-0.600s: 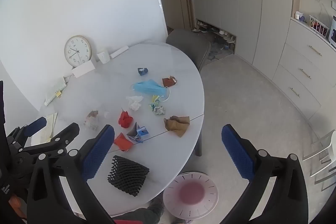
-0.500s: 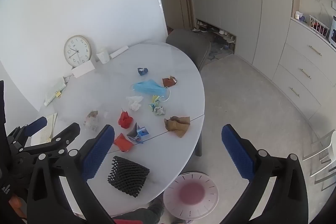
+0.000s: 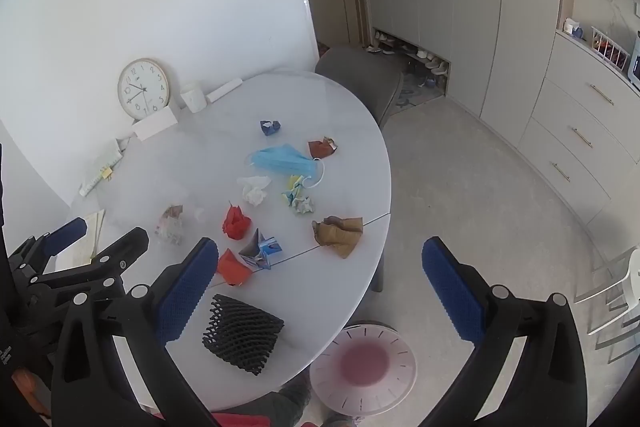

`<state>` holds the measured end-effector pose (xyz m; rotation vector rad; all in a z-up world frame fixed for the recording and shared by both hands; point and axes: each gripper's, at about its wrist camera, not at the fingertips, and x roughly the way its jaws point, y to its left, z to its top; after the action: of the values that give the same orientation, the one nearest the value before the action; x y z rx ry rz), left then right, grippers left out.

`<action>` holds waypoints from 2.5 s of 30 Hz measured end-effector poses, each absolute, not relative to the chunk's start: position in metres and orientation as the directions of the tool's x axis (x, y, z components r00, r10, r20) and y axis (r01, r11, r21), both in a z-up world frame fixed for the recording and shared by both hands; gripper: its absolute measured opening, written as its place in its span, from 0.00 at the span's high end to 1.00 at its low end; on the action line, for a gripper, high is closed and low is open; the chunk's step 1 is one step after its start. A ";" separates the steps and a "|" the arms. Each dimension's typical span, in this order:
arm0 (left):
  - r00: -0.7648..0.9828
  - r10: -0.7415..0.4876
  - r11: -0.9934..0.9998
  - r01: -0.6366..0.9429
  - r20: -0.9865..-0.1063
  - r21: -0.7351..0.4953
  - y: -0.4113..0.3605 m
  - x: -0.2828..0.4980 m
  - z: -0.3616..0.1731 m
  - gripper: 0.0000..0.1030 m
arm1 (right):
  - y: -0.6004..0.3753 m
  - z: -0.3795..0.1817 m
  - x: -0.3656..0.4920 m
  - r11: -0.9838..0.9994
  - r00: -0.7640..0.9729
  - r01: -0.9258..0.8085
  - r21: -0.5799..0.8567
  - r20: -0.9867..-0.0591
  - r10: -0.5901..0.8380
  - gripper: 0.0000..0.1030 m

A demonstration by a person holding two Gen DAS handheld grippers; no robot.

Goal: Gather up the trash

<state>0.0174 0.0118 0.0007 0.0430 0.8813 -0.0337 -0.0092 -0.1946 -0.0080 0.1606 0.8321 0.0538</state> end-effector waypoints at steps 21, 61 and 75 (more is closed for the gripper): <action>0.632 -0.009 0.999 0.044 -0.775 0.024 0.008 0.024 -0.006 0.07 | -0.190 -0.012 -0.004 0.988 0.662 0.013 0.156 -0.741 0.108 0.02; 0.624 -0.003 0.999 0.039 -0.782 0.027 0.007 0.030 -0.015 0.07 | -0.188 -0.020 0.000 0.989 0.647 0.011 0.150 -0.755 0.107 0.02; 0.619 0.000 0.999 0.034 -0.785 0.026 0.012 0.030 -0.018 0.07 | -0.189 -0.020 0.001 0.989 0.641 0.010 0.148 -0.760 0.108 0.02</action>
<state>0.0298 0.0115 -0.0177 0.0398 0.9033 -0.0194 0.0012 -0.1887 -0.0201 0.1434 0.8746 0.0562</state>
